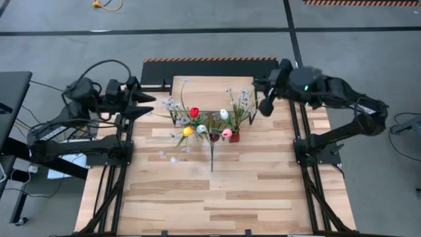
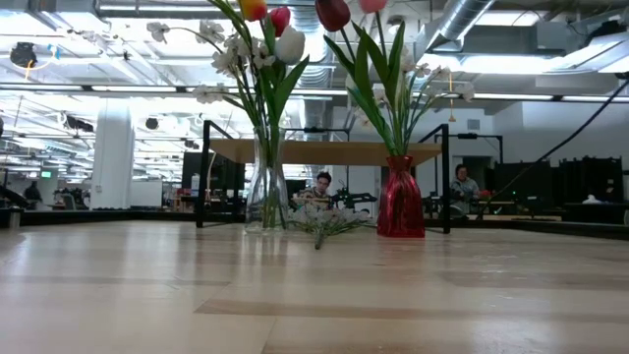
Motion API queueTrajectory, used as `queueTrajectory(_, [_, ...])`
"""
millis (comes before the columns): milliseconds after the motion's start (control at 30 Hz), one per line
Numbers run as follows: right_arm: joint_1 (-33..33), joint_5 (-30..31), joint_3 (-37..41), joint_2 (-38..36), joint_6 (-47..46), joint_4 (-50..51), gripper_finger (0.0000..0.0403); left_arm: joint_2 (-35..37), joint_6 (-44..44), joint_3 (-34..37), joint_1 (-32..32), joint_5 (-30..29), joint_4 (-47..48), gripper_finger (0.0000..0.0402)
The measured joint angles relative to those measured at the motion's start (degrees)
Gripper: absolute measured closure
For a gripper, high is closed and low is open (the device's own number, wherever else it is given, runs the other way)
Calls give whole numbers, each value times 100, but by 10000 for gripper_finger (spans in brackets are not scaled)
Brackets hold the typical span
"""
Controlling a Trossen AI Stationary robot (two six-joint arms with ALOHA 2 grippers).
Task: Pick and place flowers into a vace then onto a shelf
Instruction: Put the white flower into the red vase
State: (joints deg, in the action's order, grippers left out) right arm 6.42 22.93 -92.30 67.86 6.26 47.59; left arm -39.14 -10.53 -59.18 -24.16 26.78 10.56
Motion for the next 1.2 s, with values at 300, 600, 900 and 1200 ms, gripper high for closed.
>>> queueTrajectory(300, [-1929,2316,-1384,1361,-2350,1921,355,424,-76,-2,15,-3,412,245])
queueTrajectory(600, [-3205,1948,-2136,2338,-4832,2544,313,482,-50,-2,15,369,721,245])
queueTrajectory(900, [-4023,1044,-2220,3298,-6690,2630,267,482,-463,-2,15,418,810,245])
queueTrajectory(1200, [-4280,1044,-2218,4513,-9058,2531,254,480,-964,-2,15,255,818,245])
